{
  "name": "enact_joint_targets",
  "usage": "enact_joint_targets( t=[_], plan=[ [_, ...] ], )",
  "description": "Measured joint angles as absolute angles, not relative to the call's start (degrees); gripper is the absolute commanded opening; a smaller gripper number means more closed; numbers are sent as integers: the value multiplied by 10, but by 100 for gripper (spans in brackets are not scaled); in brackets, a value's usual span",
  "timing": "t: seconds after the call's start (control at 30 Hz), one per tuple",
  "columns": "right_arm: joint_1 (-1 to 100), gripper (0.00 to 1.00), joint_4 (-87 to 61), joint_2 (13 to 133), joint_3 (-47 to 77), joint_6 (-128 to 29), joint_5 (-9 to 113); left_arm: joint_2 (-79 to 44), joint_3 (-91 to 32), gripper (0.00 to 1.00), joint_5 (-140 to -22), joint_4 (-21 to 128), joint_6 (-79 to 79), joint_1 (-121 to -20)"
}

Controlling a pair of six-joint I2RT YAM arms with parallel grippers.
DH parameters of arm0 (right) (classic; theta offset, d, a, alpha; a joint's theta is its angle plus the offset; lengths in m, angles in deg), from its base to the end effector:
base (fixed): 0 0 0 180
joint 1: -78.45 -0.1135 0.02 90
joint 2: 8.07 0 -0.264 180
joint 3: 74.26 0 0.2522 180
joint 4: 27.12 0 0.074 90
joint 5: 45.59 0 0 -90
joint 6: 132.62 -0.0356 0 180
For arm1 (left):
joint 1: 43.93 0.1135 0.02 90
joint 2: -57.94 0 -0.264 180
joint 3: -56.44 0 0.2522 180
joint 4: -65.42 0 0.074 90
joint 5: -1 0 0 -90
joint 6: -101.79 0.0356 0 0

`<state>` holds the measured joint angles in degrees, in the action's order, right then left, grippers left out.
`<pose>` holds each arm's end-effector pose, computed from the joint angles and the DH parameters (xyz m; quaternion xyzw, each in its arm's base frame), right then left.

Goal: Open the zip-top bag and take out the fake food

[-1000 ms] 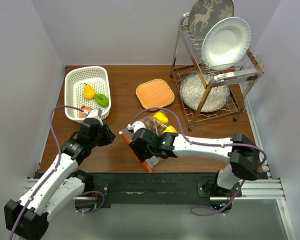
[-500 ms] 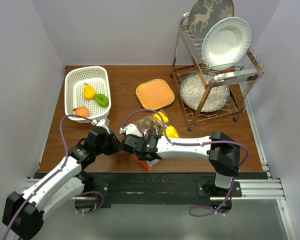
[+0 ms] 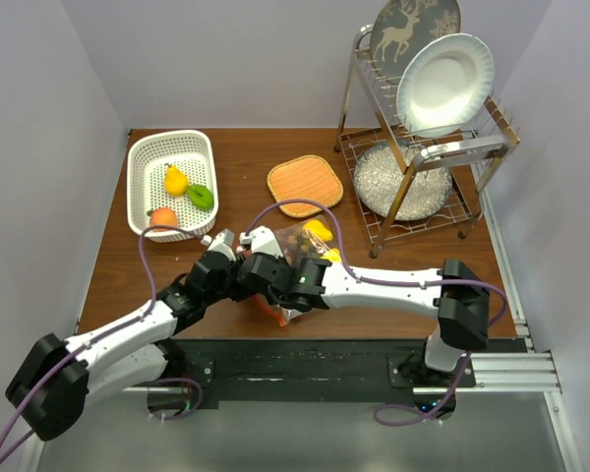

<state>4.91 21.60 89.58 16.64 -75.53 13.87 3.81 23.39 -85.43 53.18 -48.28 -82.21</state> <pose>0.1207 0.3448 0.2593 -0.2465 0.8911 0.0788 0.3729 0.1495 -0.1208 0.1766 -0.1518 0.8667 -0.3770 0.2894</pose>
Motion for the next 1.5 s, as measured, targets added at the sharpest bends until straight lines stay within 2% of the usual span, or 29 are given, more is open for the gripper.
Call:
enact_joint_targets(
  t=[0.07, 0.1, 0.17, 0.2, 0.3, 0.43, 0.57, 0.7, 0.8, 0.9, 1.03, 1.2, 1.37, 1.5],
  plan=[
    [49, 0, 213, 881, 166, -761, 139, 9, 247, 35, -861, 571, -490, -833],
    [49, 4, 208, 872, 166, -764, 139, -5, 254, 36, -866, 593, -492, -842],
    [49, 19, 200, 861, 166, -768, 139, -29, 266, 37, -877, 628, -496, -861],
    [49, 37, 198, 859, 166, -770, 139, -40, 270, 37, -882, 645, -497, -870],
    [49, 54, 194, 857, 163, -776, 142, -71, 273, 39, -896, 684, -497, -890],
    [50, 54, 192, 826, 128, -776, 143, -91, 276, 44, -912, 719, -496, -904],
    [85, 51, 188, 763, 68, -779, 154, -102, 279, 45, -917, 751, -487, -911],
    [178, 54, 178, 722, 3, -782, 171, -124, 281, 47, -917, 780, -475, -917],
    [239, 60, 179, 731, -17, -775, 171, -140, 281, 49, -917, 795, -467, -924],
    [259, 67, 171, 747, -19, -764, 169, -154, 281, 51, -916, 807, -456, -930],
    [282, 68, 147, 767, -20, -744, 168, -166, 281, 53, -914, 814, -447, -936],
    [305, 60, 107, 800, -22, -723, 169, -185, 281, 55, -907, 828, -435, -942],
    [321, 43, 78, 839, -23, -708, 187, -194, 280, 58, -898, 849, -419, -947],
    [323, 40, 67, 852, -23, -704, 211, -210, 269, 58, -896, 853, -404, -949]
  ],
)
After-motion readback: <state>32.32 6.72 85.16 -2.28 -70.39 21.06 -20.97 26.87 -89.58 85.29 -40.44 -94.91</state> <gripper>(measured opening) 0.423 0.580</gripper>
